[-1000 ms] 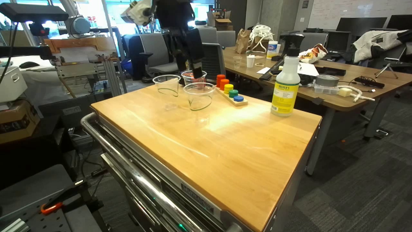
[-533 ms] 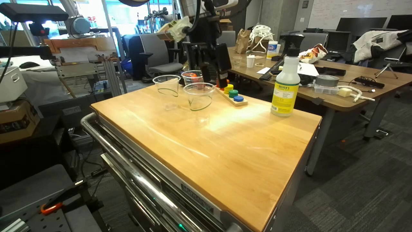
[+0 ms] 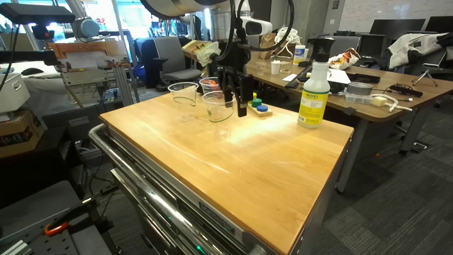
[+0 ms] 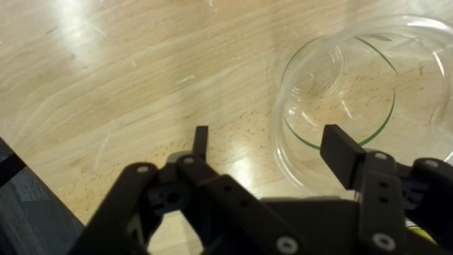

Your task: Stack the three cups

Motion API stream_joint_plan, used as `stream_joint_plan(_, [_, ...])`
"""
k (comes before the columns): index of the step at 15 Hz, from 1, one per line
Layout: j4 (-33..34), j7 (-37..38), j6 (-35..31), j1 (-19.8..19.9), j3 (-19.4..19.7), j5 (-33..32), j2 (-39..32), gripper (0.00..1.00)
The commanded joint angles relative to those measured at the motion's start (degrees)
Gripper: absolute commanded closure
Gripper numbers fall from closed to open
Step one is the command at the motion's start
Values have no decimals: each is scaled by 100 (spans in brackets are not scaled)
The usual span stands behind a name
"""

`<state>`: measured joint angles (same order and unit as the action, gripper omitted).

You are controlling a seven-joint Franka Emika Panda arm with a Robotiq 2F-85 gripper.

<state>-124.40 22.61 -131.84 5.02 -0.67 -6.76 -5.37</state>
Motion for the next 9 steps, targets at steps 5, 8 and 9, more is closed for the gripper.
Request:
stream_joint_plan(5, [183, -399, 433, -174, 104, 663, 143, 82])
stream_joint_plan(8, [98, -445, 573, -156, 120, 819, 335, 100])
stream_joint_plan(9, [88, -435, 625, -149, 132, 832, 368, 100])
